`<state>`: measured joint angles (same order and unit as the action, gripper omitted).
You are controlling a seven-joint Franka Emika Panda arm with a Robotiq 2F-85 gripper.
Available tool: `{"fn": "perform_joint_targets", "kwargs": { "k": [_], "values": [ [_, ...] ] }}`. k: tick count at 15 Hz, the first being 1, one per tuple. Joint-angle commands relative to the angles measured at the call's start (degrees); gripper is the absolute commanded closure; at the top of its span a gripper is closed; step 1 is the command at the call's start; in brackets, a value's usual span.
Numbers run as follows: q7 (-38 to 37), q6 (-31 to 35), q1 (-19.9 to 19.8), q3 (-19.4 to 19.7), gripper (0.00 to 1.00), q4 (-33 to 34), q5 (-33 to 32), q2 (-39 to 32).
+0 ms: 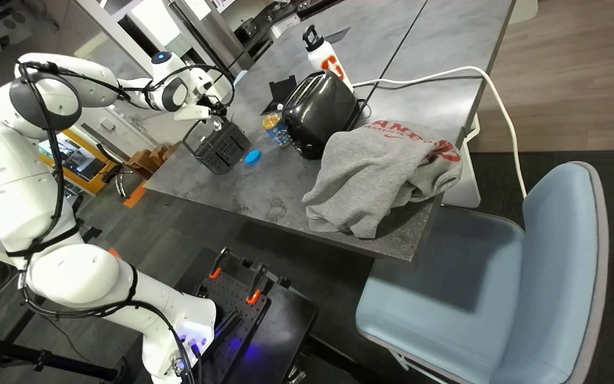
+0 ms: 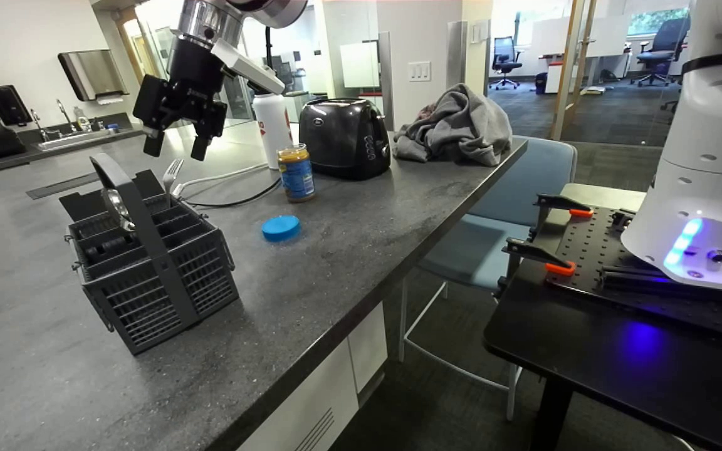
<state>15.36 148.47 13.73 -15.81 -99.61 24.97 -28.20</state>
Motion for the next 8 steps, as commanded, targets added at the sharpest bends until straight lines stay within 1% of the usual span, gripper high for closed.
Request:
{"fn": "perform_joint_targets", "kwargs": {
  "k": [1, 2, 5, 8],
  "values": [
    [-5.06, 0.0, -0.56, 0.51, 0.0, 1.4, -4.18, -0.95],
    [-6.85, -0.48, -0.68, 1.01, 0.0, 1.85, -5.14, -1.08],
    [-8.69, -1.28, -2.02, 1.02, 0.0, 3.71, -5.81, -2.3],
    [-8.79, -2.9, -3.54, 0.45, 0.0, 6.42, -5.04, -4.34]
  ]
}}
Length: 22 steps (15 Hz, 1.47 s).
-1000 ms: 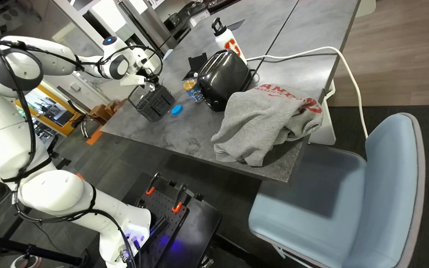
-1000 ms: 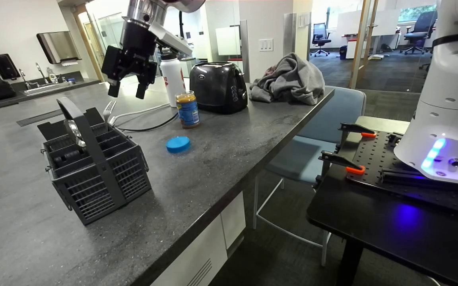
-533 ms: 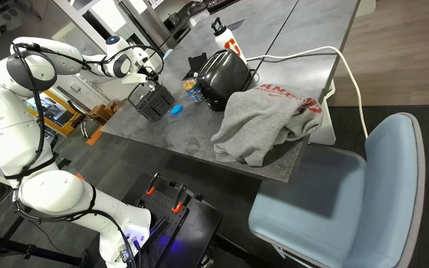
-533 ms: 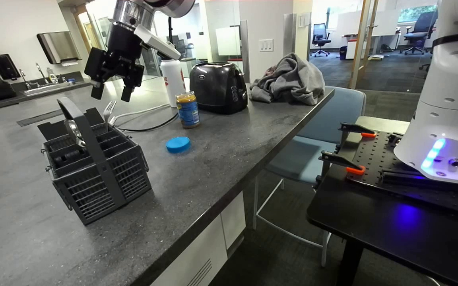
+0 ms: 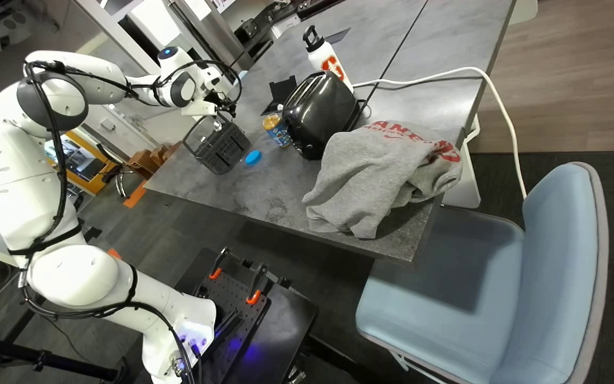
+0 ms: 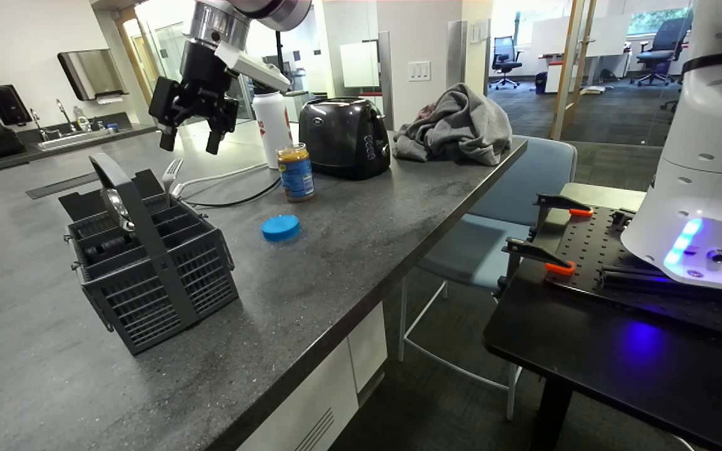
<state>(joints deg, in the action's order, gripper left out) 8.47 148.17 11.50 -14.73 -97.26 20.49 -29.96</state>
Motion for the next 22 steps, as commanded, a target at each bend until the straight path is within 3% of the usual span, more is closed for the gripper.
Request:
{"fn": "perform_joint_targets", "kwargs": {
  "k": [1, 12, 13, 14, 22],
  "values": [
    [-1.65, -3.26, -1.82, -0.82, 0.0, 5.07, -0.26, -3.47],
    [-1.36, -6.86, -3.54, -3.24, 0.0, 14.23, 1.9, -11.27],
    [-1.43, -6.98, -3.53, -3.33, 0.25, 14.73, 1.89, -11.67],
    [-1.46, -7.03, -3.47, -3.42, 0.26, 15.25, 1.81, -12.05],
    [-1.63, -7.87, -3.55, -3.92, 0.88, 17.37, 1.94, -13.11]
  ]
}}
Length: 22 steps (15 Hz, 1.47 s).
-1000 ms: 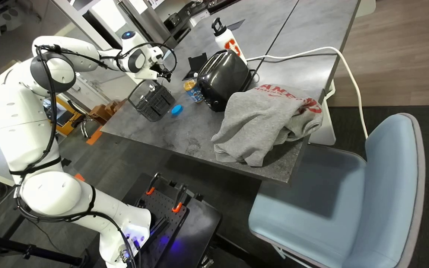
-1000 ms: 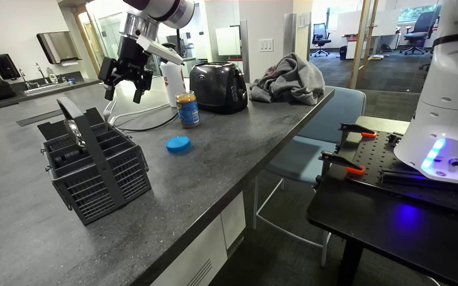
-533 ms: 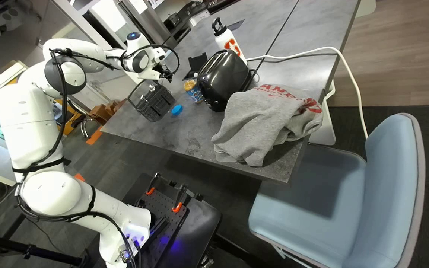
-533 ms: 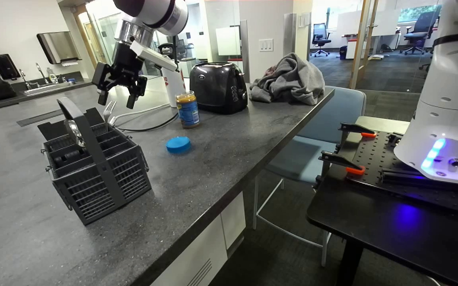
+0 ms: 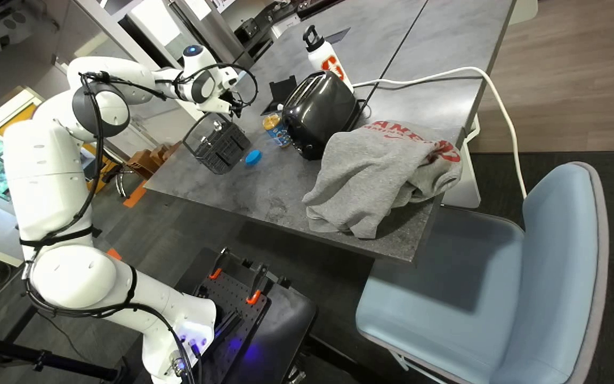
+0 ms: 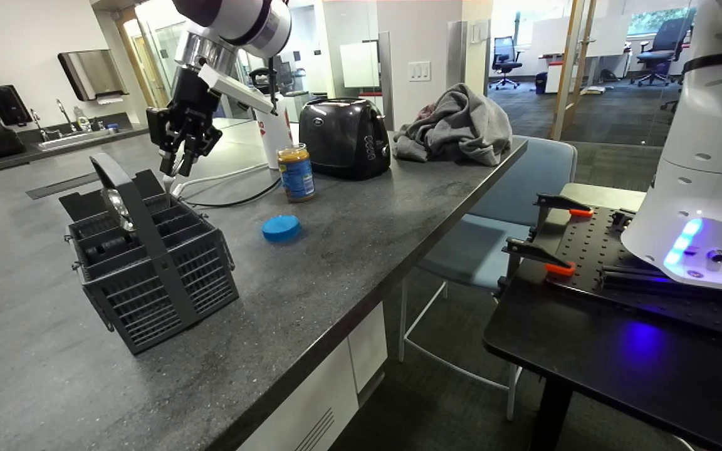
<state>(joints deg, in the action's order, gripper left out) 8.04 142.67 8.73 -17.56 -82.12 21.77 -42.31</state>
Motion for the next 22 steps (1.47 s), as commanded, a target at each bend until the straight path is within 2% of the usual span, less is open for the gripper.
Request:
{"fn": "perform_joint_targets", "kwargs": {
  "k": [1, 2, 4, 5, 12, 22],
  "values": [
    [-1.54, -2.77, -0.79, -1.29, 0.96, 2.27, 0.82, -0.51],
    [-1.4, -2.94, -0.98, -1.79, 0.99, 2.35, 1.34, -0.34],
    [-1.68, -3.53, -0.92, -2.27, 0.96, 2.25, 2.11, 0.46],
    [-1.94, -3.57, -0.77, -2.37, 1.0, 1.95, 2.55, 1.08],
    [-3.66, -3.06, 0.22, -1.28, 0.98, -0.36, 1.27, 6.35],
    [-4.99, -0.88, -0.12, 0.91, 0.98, -10.04, 1.31, 21.85]
  ]
}}
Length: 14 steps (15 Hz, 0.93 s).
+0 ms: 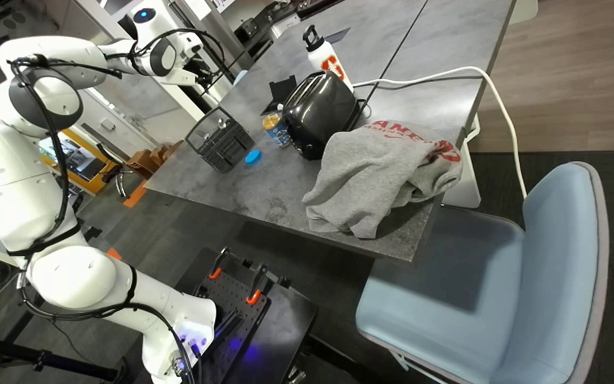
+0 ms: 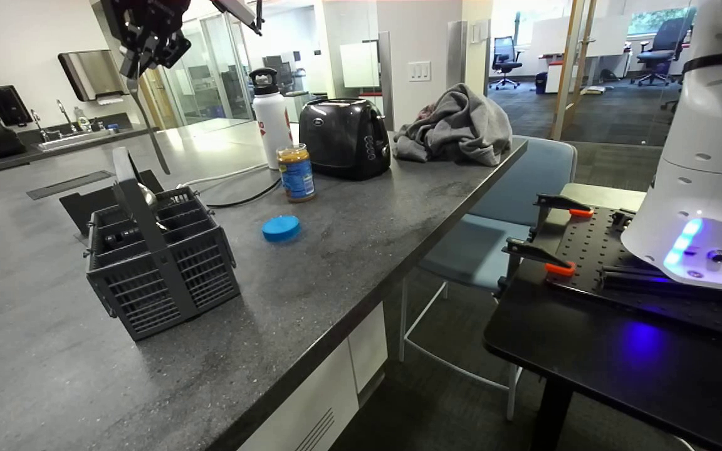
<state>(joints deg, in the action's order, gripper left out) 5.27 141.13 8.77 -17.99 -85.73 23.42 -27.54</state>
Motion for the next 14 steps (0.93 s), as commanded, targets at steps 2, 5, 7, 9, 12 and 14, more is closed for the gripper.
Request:
{"fn": "perform_joint_targets", "kwargs": {
  "k": [2, 5, 7, 9, 12, 14],
  "values": [
    [-2.8, 1.39, -0.02, 2.28, 0.98, -8.6, -0.53, 10.05],
    [-5.32, 1.54, 0.54, 4.28, 0.98, -12.06, -2.37, 14.0],
    [-8.23, 0.73, 0.91, 5.74, 0.98, -14.42, -5.2, 15.9],
    [-11.66, 0.37, 1.37, 7.02, 0.98, -16.84, -8.82, 17.24],
    [-17.61, -0.17, 2.24, 8.61, 0.98, -20.59, -14.75, 18.82],
    [-21.16, -0.7, 2.61, 9.14, 0.98, -22.83, -17.82, 19.63]
  ]
}}
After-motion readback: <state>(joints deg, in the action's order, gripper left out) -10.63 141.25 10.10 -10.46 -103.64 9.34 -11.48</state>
